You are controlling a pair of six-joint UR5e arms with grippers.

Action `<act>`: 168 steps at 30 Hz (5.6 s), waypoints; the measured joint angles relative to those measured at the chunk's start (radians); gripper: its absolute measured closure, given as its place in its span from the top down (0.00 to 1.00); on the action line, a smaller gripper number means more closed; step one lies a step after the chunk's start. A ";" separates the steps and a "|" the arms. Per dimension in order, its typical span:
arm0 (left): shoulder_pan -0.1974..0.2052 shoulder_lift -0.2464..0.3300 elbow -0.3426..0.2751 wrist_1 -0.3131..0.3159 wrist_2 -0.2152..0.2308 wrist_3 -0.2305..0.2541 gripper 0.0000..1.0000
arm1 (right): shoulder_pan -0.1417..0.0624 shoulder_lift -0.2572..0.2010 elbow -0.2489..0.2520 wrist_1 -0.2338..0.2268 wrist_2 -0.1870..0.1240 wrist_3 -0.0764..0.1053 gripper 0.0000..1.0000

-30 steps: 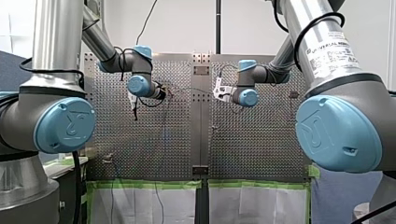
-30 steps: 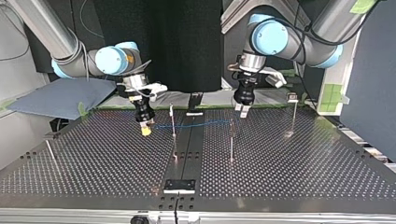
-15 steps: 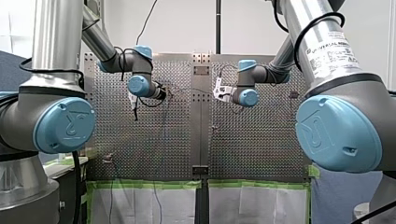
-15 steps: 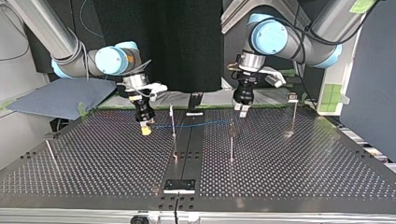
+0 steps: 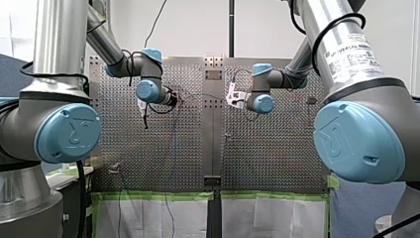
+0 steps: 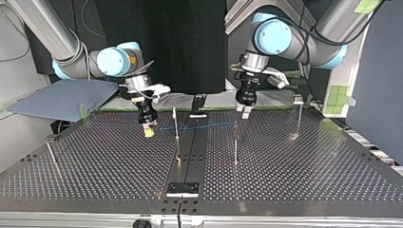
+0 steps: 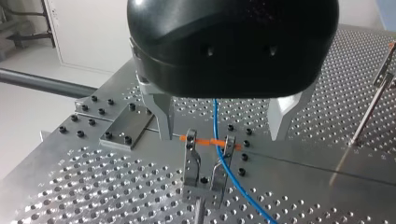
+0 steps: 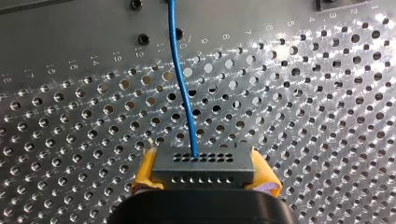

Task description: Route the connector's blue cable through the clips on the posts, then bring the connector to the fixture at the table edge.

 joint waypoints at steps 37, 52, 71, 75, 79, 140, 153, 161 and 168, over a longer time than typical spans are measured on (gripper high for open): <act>-0.262 -0.128 0.225 -0.047 -0.202 0.106 1.00 | 0.003 0.000 0.000 0.000 0.000 0.000 0.00; -0.259 -0.132 0.243 -0.073 -0.340 0.111 1.00 | 0.002 0.000 0.000 0.008 0.000 0.000 0.00; -0.242 -0.217 0.281 -0.091 -0.495 0.086 1.00 | 0.003 0.000 0.000 0.008 0.000 -0.003 0.00; -0.241 -0.217 0.284 -0.082 -0.503 0.084 1.00 | 0.003 0.000 0.000 0.008 0.000 -0.004 0.00; -0.244 -0.218 0.292 -0.078 -0.498 0.083 1.00 | 0.003 0.000 0.000 0.008 0.000 -0.005 0.00; -0.242 -0.294 0.449 -0.142 -0.506 0.141 0.00 | 0.006 0.000 0.001 0.019 -0.011 -0.006 0.00; -0.240 -0.295 0.407 -0.107 -0.504 0.133 0.00 | 0.004 0.000 0.001 0.024 -0.011 -0.006 0.00; -0.244 -0.295 0.404 -0.102 -0.505 0.134 0.00 | 0.006 0.000 0.001 0.038 -0.011 -0.007 0.00; -0.251 -0.294 0.394 -0.096 -0.506 0.139 0.00 | 0.006 0.000 0.003 0.056 -0.011 -0.012 0.00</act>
